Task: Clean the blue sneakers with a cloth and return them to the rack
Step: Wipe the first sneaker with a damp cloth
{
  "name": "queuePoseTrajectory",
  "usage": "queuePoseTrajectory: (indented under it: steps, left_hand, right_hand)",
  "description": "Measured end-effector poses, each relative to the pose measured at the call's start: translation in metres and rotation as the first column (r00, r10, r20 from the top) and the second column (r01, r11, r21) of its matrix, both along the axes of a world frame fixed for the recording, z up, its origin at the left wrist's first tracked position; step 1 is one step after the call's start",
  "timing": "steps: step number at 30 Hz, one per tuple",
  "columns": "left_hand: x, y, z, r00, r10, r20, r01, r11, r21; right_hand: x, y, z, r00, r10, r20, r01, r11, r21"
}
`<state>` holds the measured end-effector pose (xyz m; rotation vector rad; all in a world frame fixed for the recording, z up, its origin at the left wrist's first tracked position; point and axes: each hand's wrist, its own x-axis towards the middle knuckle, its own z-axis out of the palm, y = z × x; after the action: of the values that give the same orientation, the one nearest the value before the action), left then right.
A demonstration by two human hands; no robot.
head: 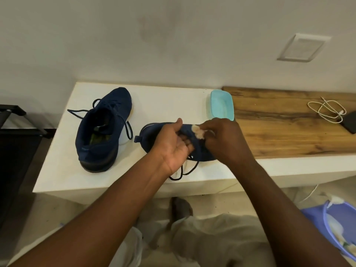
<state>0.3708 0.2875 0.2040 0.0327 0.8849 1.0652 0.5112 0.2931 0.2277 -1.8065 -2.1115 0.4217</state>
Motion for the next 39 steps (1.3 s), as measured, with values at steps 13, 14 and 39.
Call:
queuePoseTrajectory:
  steps: [13, 14, 39]
  left_hand:
    - [-0.028, 0.003, 0.012, 0.185, -0.179, -0.966, 0.581, 0.813, -0.039]
    - [-0.027, 0.002, 0.009, 0.171, -0.158, -0.972, 0.583, 0.812, -0.029]
    - [-0.032, 0.017, 0.006, 0.423, -0.206, -0.883, 0.529, 0.847, 0.056]
  right_hand:
    - [-0.01, 0.008, -0.006, 0.998, -0.041, 0.037, 0.038, 0.996, 0.077]
    - [-0.006, 0.009, -0.007, 0.997, -0.078, 0.025, 0.077, 0.995, 0.064]
    - [-0.029, 0.016, -0.02, 0.946, -0.129, -0.298, 0.137, 0.991, 0.008]
